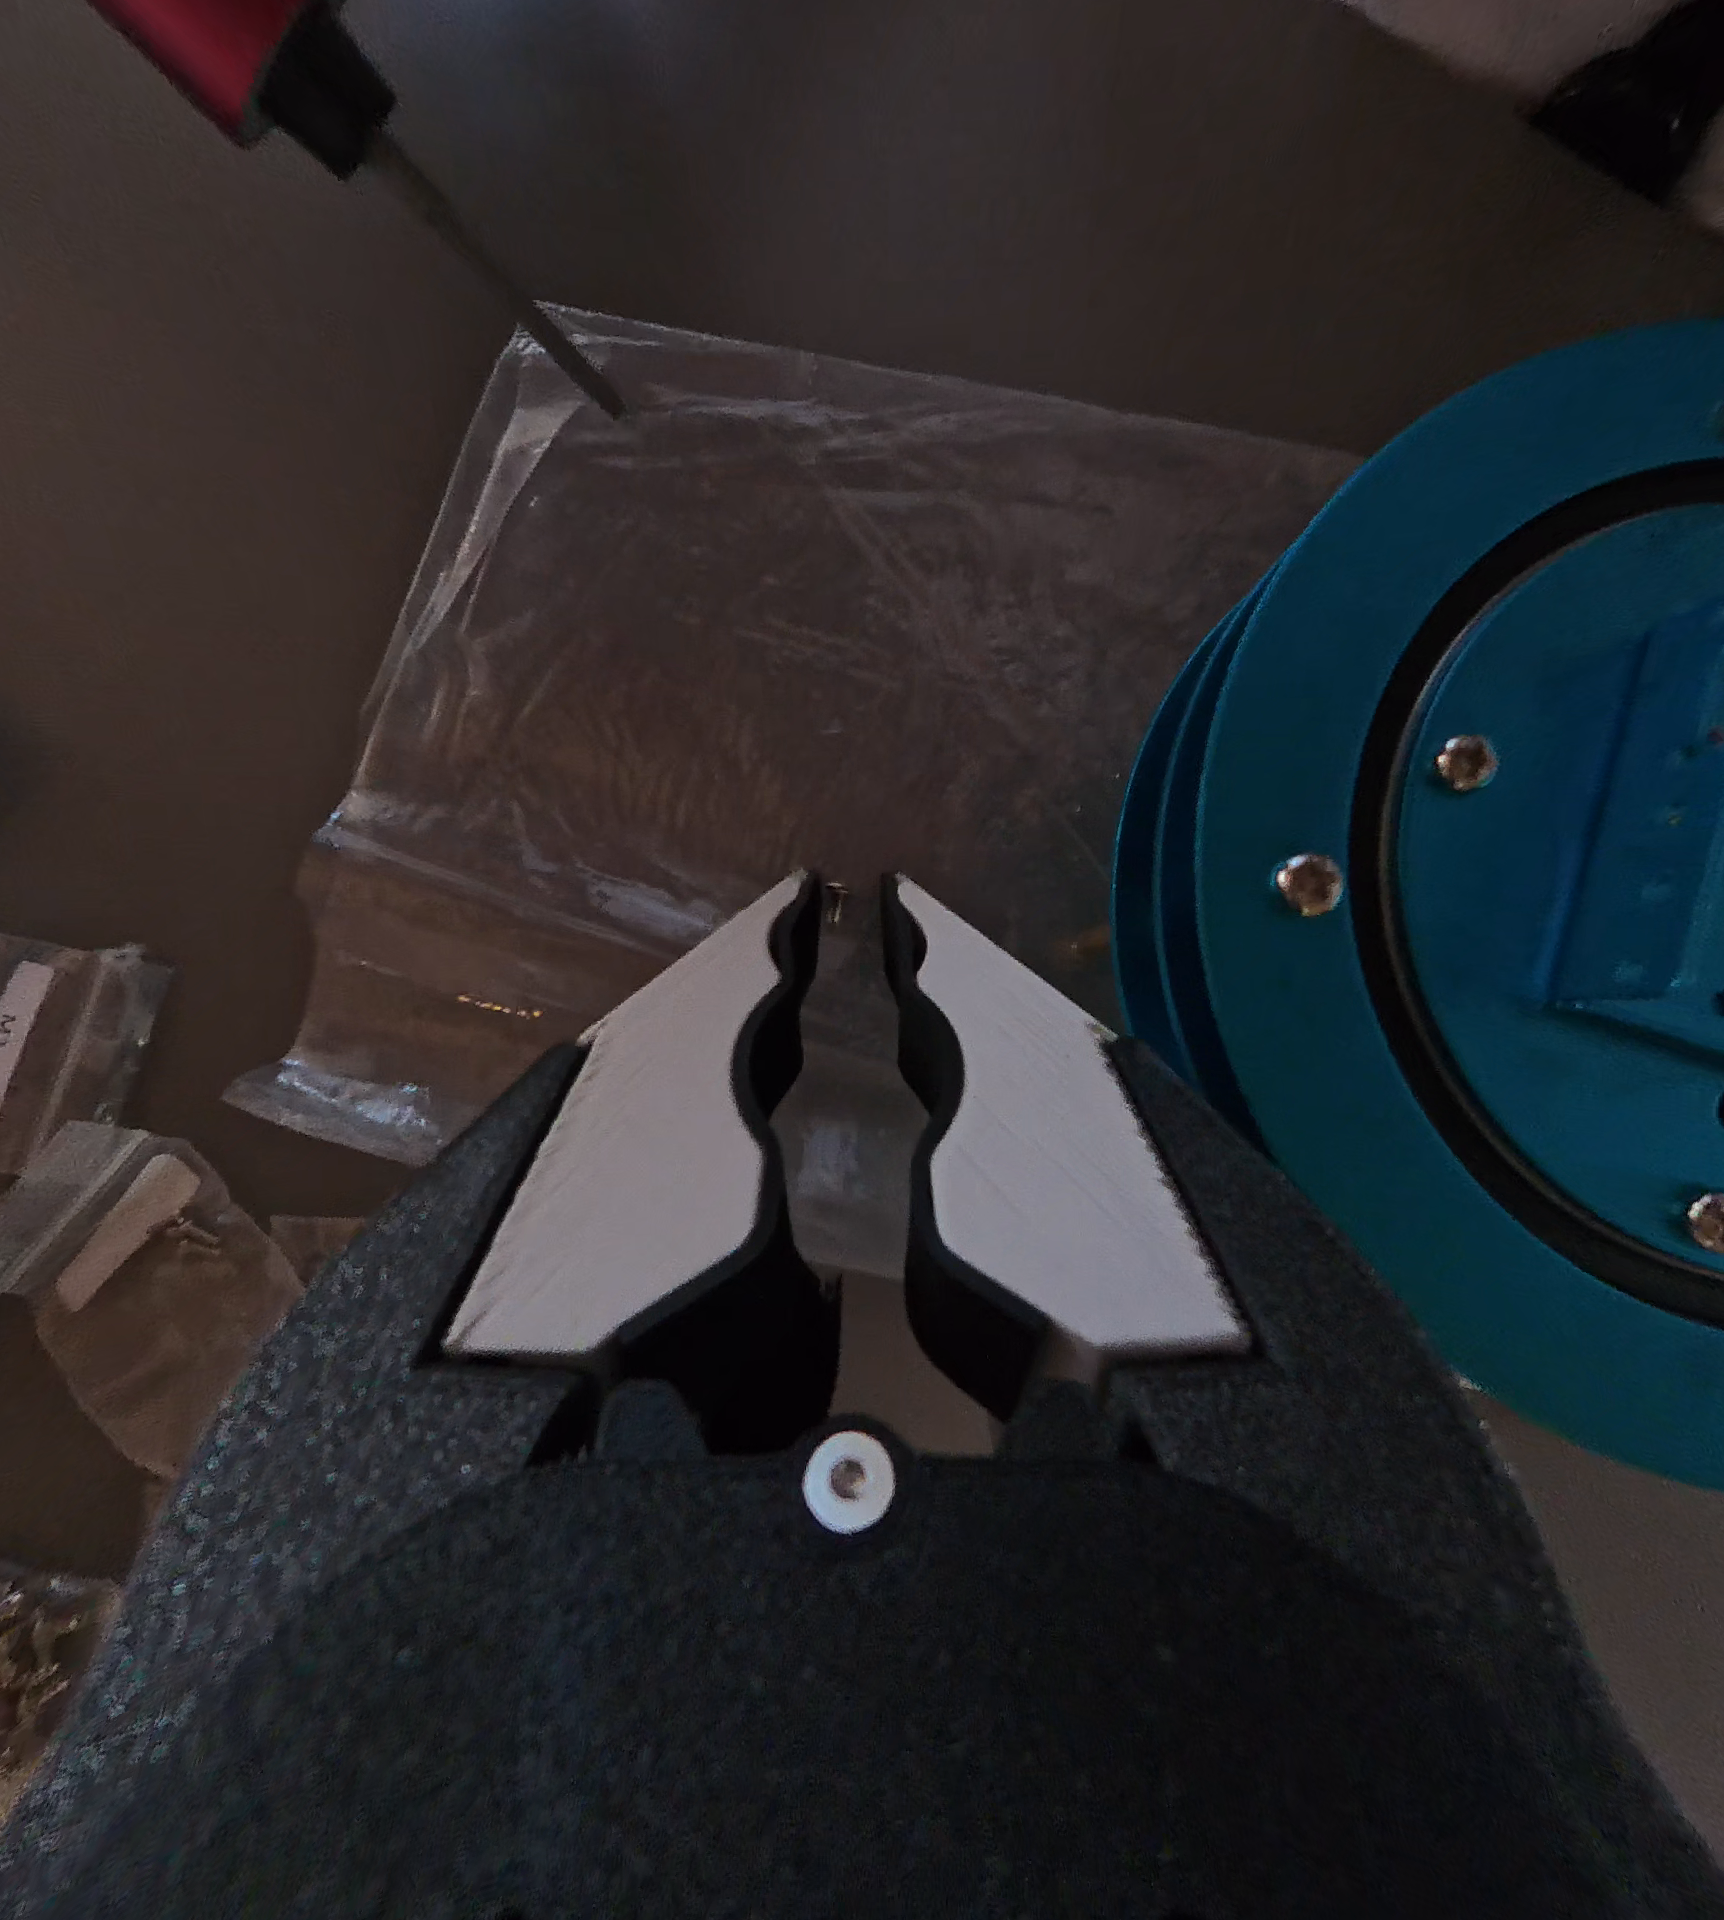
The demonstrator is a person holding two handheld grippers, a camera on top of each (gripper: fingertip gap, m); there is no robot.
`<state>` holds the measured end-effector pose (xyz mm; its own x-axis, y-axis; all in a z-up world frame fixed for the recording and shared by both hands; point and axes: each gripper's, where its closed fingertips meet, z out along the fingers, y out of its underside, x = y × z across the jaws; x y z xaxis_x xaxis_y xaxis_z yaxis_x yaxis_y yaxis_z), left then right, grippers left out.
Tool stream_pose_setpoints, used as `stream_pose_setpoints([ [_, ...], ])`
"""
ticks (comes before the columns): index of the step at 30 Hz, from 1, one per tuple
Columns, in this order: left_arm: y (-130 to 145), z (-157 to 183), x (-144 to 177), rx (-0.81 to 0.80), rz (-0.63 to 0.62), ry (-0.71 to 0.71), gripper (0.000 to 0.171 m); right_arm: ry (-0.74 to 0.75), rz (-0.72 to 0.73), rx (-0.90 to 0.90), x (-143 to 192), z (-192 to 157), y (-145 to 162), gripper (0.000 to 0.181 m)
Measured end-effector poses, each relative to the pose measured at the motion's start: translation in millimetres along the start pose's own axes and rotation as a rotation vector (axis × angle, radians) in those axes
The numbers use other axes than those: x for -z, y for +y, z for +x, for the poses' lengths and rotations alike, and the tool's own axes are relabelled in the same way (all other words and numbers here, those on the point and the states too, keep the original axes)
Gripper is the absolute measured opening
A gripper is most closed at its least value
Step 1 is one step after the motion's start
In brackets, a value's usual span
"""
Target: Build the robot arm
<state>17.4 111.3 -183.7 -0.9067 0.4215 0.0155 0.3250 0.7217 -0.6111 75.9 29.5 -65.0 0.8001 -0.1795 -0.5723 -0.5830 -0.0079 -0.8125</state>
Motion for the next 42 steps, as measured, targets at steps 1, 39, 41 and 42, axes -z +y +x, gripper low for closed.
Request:
stream_pose_setpoints([
  [1, 0.6, -0.4, 0.7, -0.002, -0.001, -0.011, 0.011, -0.005, 0.002, 0.006, -0.3, -1.3, -0.7, 0.018],
  [39, -30.0, -26.9, 37.6, 0.212, 0.384, -0.235, 0.0, 0.018, 0.213, -0.045, -13.0, 2.6, -13.7, 0.018],
  [41, -25.5, -15.2, 36.8, 0.24, 0.378, -0.185, 0.0, 0.031, 0.201, -0.046, -10.6, 5.8, -9.8, 0.018],
  [42, -25.1, -8.9, 35.8, 0.235, 0.376, -0.164, 0.0, 0.029, 0.197, -0.043, -9.3, 5.6, -7.9, 0.018],
])
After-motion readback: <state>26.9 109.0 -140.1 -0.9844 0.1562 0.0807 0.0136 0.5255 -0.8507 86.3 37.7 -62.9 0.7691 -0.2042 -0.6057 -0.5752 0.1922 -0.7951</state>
